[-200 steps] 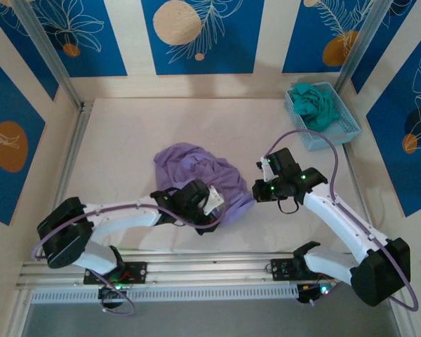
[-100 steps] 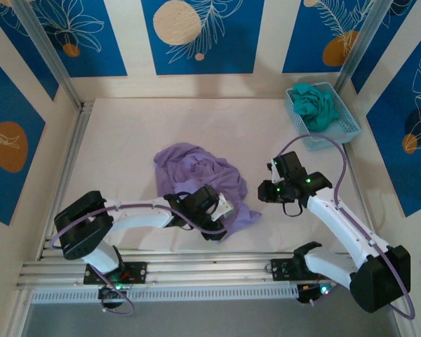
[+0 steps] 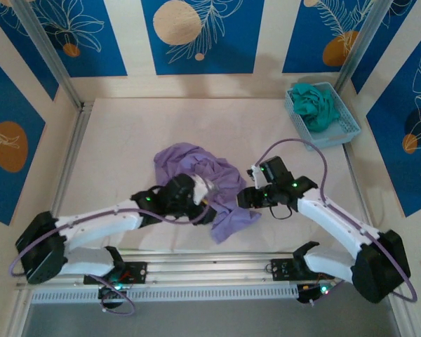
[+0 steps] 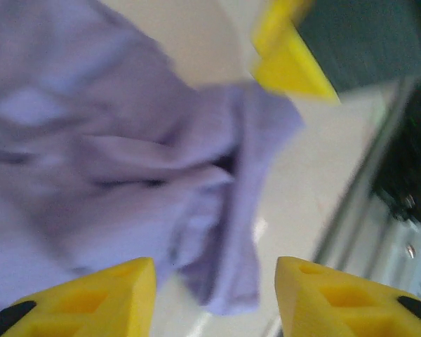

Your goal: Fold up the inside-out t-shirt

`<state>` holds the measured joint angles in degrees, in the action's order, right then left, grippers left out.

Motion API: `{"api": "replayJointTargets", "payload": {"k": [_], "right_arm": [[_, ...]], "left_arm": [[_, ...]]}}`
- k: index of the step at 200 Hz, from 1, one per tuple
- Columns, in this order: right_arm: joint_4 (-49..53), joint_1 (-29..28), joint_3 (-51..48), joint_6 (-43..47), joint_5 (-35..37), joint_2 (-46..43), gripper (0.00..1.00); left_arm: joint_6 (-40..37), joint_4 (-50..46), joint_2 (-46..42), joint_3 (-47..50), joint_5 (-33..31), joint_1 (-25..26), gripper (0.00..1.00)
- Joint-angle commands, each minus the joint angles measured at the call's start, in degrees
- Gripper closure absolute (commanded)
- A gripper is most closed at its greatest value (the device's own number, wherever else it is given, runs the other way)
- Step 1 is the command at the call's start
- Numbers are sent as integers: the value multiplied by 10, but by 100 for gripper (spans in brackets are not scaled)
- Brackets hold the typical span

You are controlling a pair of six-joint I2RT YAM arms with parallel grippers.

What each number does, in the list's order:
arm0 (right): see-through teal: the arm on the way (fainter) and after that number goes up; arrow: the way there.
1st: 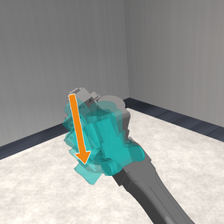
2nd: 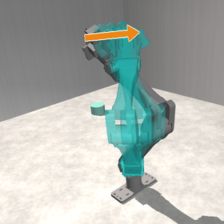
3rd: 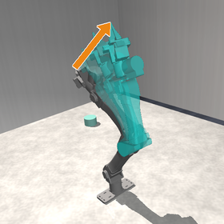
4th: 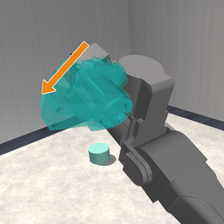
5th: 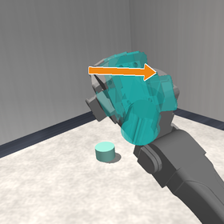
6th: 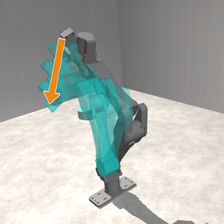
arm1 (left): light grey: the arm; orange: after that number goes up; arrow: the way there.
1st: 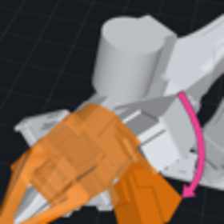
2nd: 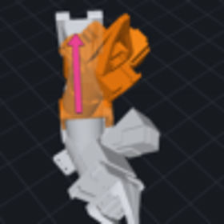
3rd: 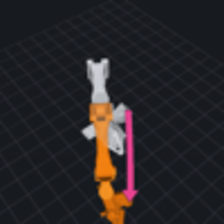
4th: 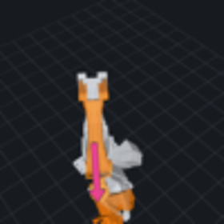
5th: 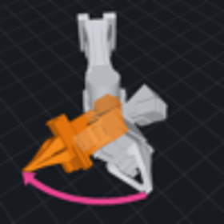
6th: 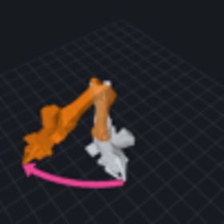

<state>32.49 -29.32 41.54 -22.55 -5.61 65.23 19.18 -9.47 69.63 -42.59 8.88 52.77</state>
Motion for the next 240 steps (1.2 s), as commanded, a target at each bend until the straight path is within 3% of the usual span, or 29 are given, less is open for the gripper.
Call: {"api": "replayJointTargets", "payload": {"k": [1, 14, 30, 57, 75, 101, 134, 161, 181, 191, 220, 226, 240], "right_arm": [[-24, -3, 1, -8, -33, 59, 54], [15, -3, 6, -7, -28, 76, 60], [23, 1, 4, -4, 8, 32, 61], [-156, 18, -4, -1, -9, -14, 46], [-225, 25, 35, -7, 7, 63, 40], [-275, 53, 106, -23, -24, 201, 21], [-268, 27, 219, -14, -30, 342, 21], [-258, 13, 275, -17, -41, 417, 29], [-264, 5, 298, -18, -65, 453, 37], [-270, 4, 307, -20, -71, 466, 49], [-266, 16, 319, 0, -65, 438, 95], [-273, 20, 312, 7, -62, 414, 100], [-298, 32, 283, 17, -51, 346, 100]], "left_arm": [[76, -28, -46, 14, -85, -87, 44], [108, -34, -55, 23, -89, -156, 41], [138, -15, -50, 39, -81, -233, 36], [154, 37, 1, 40, -55, -302, 28], [137, 37, 50, 12, -58, -330, 24], [119, 51, 117, -17, -70, -355, 21], [116, 71, 202, -48, -59, -360, 21], [116, 91, 254, -56, -23, -361, 28], [115, 103, 276, -56, -10, -361, 41], [115, 113, 280, -53, -6, -361, 50], [113, 138, 269, -58, 14, -366, 94], [113, 146, 260, -58, 21, -367, 100], [114, 171, 222, -58, 25, -370, 100]]}}
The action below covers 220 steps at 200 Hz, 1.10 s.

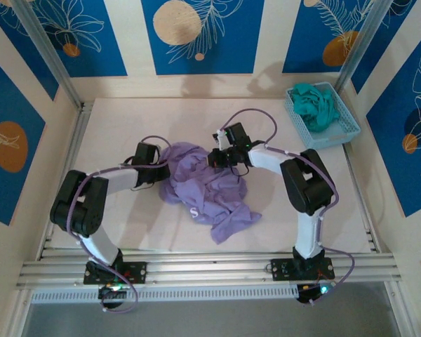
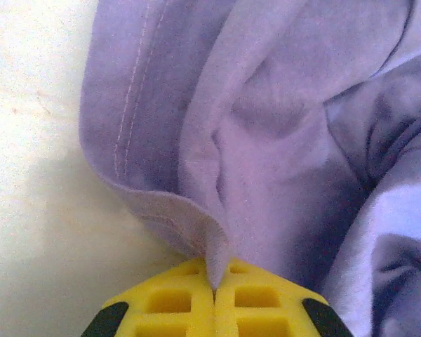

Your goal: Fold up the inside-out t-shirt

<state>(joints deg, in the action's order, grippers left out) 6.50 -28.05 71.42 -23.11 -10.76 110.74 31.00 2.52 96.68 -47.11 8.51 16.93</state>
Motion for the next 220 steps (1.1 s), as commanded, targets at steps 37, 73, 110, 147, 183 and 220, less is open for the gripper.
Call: {"api": "replayJointTargets", "payload": {"k": [37, 73, 110, 147, 183, 220], "right_arm": [[-59, 51, -52, 53, 4, -297, 100], [-48, 66, -47, 98, 11, -447, 100], [-57, 61, -125, 93, -1, -566, 100], [-53, 15, -305, 100, -85, -636, 91], [-60, -20, -423, 64, -86, -648, 64], [-45, -57, -406, 79, -14, -586, 49]], "left_arm": [[2, 105, -166, -45, 43, -12, 100], [9, 138, -254, -142, 97, -11, 100], [33, 163, -306, -160, 170, -9, 100], [40, 206, -334, -11, 245, -9, 100], [23, 178, -350, 82, 266, -8, 100], [29, 151, -362, 98, 265, -8, 100]]}}
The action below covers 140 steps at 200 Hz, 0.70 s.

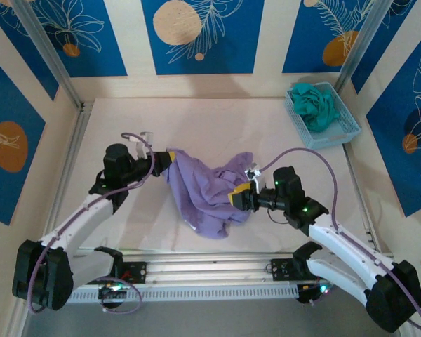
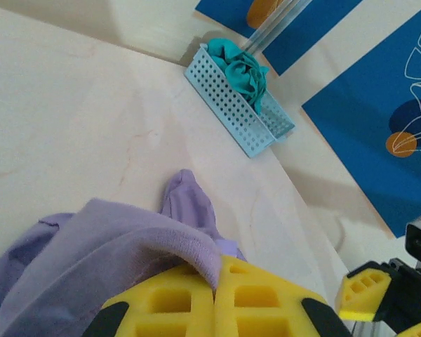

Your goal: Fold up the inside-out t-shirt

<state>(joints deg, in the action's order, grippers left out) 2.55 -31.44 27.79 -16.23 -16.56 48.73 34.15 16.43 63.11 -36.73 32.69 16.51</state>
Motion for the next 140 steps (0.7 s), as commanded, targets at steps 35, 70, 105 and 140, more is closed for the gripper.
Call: {"api": "replayJointTargets", "payload": {"k": [35, 70, 105, 140], "right_arm": [[-5, -100, 51, 29, 107, 116, 39], [-17, -148, 53, 54, 168, 203, 39], [-47, -188, 70, 78, 226, 275, 41], [-53, -188, 97, 94, 259, 304, 65]], "left_arm": [[-3, -10, -41, -12, 16, -3, 100], [-6, -46, -61, -26, -7, -3, 100], [-6, -64, -71, -42, -5, -3, 100], [-13, -82, -74, -52, -11, -3, 100]]}}
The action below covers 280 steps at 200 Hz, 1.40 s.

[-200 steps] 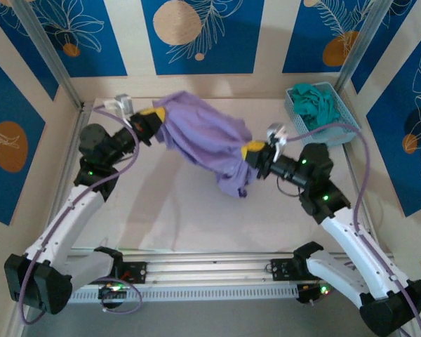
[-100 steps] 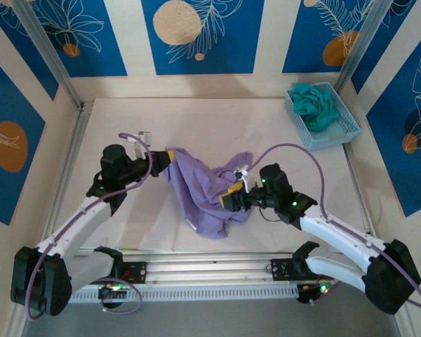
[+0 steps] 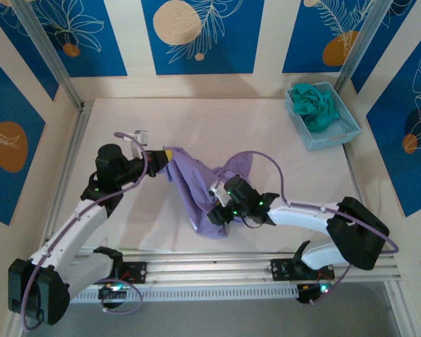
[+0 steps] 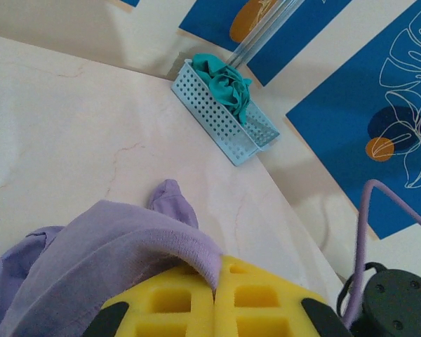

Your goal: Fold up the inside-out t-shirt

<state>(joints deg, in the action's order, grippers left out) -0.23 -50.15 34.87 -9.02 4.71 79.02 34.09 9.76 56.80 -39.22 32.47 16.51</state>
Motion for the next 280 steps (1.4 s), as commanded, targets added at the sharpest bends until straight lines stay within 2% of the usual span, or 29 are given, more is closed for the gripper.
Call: {"api": "replayJointTargets", "payload": {"k": [1, 16, 37, 79, 109, 161, 192, 204, 218, 256, 280], "right_arm": [[-25, -1, 26, 22, 47, -1, 66], [-22, 6, 29, 18, 36, -30, 82], [-28, 36, 22, -10, -31, -99, 100], [12, 132, 36, -70, -144, -241, 100], [71, 192, 97, -75, -202, -292, 100], [127, 216, 212, -61, -250, -312, 100], [83, 217, 211, -97, -305, -308, 100], [54, 218, 195, -121, -319, -300, 100], [19, 218, 167, -151, -326, -287, 100], [-84, 223, 75, -256, -295, -239, 100], [-108, 229, 26, -321, -252, -209, 100]], "left_arm": [[-13, -16, -10, -27, -9, -3, 100], [-16, -21, -10, -32, -15, -3, 100], [-18, -32, -7, -43, -32, -4, 100], [-24, -57, -2, -90, -74, -3, 100], [-50, -102, -10, -163, -125, -3, 100], [-110, -169, -15, -319, -245, -4, 100], [-156, -205, 44, -388, -324, -5, 100], [-164, -225, 91, -407, -322, -5, 100], [-162, -224, 157, -416, -285, -5, 100], [-150, -201, 326, -460, -198, 7, 100], [-172, -263, 400, -508, -205, 12, 80]]}}
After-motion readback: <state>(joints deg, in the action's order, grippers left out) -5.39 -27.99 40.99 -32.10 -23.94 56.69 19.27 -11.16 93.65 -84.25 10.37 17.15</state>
